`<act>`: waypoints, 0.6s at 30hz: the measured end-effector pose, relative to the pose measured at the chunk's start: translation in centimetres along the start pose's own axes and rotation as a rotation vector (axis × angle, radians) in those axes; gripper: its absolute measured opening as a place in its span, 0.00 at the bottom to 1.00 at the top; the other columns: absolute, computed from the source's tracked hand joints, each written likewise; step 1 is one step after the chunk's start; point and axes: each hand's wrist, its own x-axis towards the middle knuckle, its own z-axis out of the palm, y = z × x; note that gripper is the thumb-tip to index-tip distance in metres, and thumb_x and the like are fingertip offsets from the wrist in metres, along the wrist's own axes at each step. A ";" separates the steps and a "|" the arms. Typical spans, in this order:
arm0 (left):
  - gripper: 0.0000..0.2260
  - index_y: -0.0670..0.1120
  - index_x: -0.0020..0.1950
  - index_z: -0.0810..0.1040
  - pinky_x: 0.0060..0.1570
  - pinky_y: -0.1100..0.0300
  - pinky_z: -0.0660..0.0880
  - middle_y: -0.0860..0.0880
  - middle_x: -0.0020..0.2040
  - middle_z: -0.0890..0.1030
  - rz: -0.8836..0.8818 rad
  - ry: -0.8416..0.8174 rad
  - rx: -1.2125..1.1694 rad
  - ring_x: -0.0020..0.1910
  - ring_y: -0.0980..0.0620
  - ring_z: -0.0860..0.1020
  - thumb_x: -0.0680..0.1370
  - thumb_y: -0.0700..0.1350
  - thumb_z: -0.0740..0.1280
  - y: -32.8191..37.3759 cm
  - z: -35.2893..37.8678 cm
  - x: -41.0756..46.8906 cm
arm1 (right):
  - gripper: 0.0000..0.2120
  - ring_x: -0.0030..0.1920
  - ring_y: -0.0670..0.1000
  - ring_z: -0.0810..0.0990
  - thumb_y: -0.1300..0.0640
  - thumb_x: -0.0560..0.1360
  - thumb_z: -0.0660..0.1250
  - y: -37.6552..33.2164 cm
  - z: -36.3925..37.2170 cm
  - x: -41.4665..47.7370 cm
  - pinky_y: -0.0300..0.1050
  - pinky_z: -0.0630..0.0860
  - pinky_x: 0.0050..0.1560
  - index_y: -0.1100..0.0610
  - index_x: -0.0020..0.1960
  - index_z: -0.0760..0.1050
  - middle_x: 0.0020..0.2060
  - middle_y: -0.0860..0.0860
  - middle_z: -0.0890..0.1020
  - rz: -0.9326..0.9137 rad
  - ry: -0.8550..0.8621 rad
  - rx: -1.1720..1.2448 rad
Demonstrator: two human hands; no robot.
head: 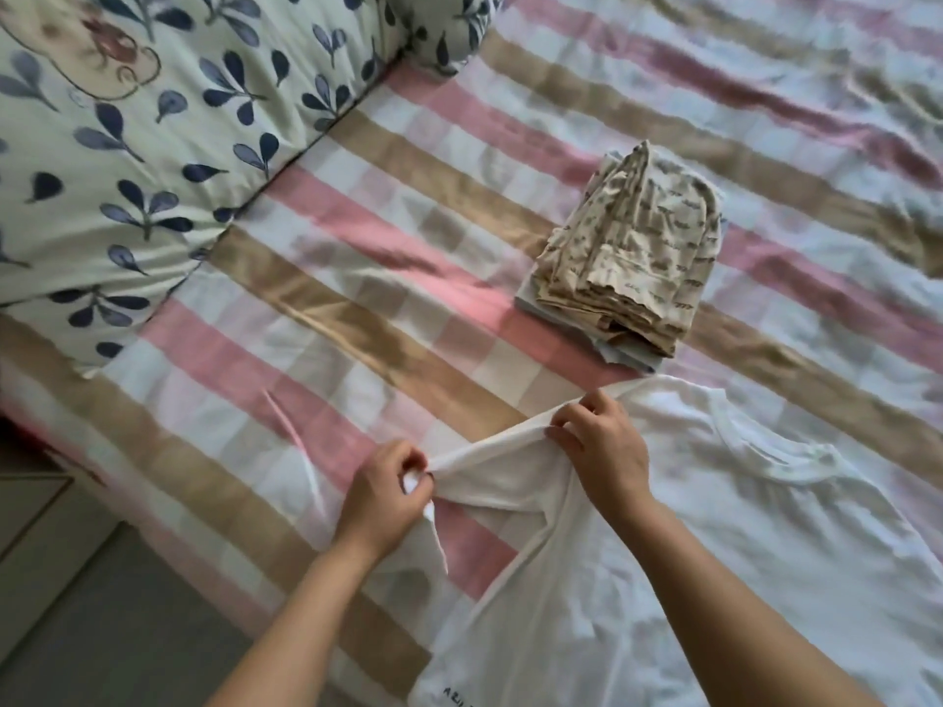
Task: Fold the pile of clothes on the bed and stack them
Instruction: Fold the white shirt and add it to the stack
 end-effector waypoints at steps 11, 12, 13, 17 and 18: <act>0.24 0.38 0.54 0.74 0.55 0.53 0.70 0.42 0.51 0.76 0.053 0.239 0.023 0.52 0.44 0.73 0.75 0.59 0.62 -1.9 -1.5 1.2 | 0.13 0.53 0.60 0.73 0.54 0.68 0.73 -3.0 1.2 1.1 0.51 0.71 0.50 0.53 0.52 0.80 0.50 0.55 0.77 -0.044 0.030 -0.073; 0.29 0.38 0.58 0.72 0.58 0.53 0.68 0.41 0.54 0.75 0.167 0.232 0.124 0.55 0.44 0.71 0.73 0.63 0.62 -2.2 -1.0 -0.2 | 0.14 0.55 0.59 0.71 0.51 0.68 0.72 -3.5 1.7 1.1 0.51 0.69 0.53 0.51 0.53 0.79 0.52 0.54 0.77 -0.048 0.000 -0.101; 0.33 0.40 0.60 0.70 0.59 0.52 0.66 0.41 0.57 0.74 0.266 0.206 0.221 0.57 0.45 0.70 0.69 0.65 0.65 -2.5 -0.3 -1.5 | 0.15 0.58 0.58 0.69 0.48 0.70 0.70 -3.8 2.1 1.1 0.51 0.65 0.56 0.49 0.55 0.78 0.55 0.52 0.76 -0.036 -0.042 -0.121; 0.34 0.46 0.62 0.67 0.59 0.53 0.66 0.47 0.60 0.70 0.337 0.162 0.315 0.59 0.47 0.70 0.62 0.58 0.75 -4.4 2.0 -3.8 | 0.16 0.62 0.53 0.62 0.40 0.74 0.61 -4.1 3.8 2.3 0.48 0.51 0.61 0.43 0.59 0.73 0.58 0.46 0.72 -0.017 -0.107 -0.191; 0.30 0.45 0.61 0.68 0.58 0.53 0.67 0.45 0.59 0.73 0.327 0.201 0.313 0.58 0.47 0.70 0.65 0.58 0.73 -4.7 2.1 -3.6 | 0.16 0.61 0.52 0.62 0.40 0.74 0.59 -4.1 4.0 2.5 0.48 0.50 0.60 0.43 0.59 0.73 0.58 0.46 0.72 -0.011 -0.109 -0.198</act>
